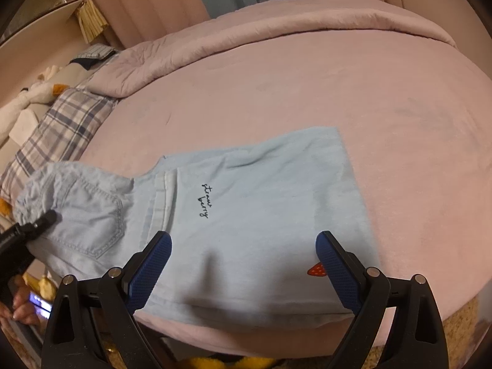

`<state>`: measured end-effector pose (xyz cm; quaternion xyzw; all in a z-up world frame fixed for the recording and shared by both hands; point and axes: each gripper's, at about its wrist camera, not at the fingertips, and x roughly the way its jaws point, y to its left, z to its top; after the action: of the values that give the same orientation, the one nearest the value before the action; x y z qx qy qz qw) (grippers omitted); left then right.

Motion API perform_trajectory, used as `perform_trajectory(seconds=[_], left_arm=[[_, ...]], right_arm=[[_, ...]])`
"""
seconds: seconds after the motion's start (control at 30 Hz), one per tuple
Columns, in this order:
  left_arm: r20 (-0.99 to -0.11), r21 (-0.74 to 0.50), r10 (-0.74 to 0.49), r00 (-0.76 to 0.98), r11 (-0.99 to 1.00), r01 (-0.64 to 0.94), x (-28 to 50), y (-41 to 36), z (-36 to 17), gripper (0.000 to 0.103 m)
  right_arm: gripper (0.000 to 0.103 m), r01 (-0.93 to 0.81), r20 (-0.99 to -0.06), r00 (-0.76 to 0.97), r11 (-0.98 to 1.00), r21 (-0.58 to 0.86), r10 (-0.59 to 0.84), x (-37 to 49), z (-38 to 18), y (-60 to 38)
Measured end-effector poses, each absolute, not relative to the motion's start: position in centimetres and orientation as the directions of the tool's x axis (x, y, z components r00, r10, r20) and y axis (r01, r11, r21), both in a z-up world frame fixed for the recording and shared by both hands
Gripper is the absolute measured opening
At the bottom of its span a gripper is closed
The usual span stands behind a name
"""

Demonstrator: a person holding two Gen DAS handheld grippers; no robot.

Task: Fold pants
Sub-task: 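Grasp the elastic waistband with the left gripper and lift it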

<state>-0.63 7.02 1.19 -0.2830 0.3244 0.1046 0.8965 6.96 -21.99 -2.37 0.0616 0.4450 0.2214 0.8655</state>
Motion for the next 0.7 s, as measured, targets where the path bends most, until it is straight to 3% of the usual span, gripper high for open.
perform_trajectory(seconds=[0.23, 0.7], left_arm=[[-0.647, -0.364, -0.048, 0.761, 0.896, -0.253, 2.1, 3.3, 1.4, 0.017], [-0.727, -0.327, -0.205, 0.655, 0.943, -0.068, 7.0, -1.7, -2.9, 0.017]], right_arm=[[0.094, -0.301, -0.730, 0.527, 0.899, 0.317, 0.434, 6.7, -2.3, -23.0], [0.094, -0.222, -0.731, 0.545, 0.911, 0.346, 0.411, 6.9, -2.6, -25.4]])
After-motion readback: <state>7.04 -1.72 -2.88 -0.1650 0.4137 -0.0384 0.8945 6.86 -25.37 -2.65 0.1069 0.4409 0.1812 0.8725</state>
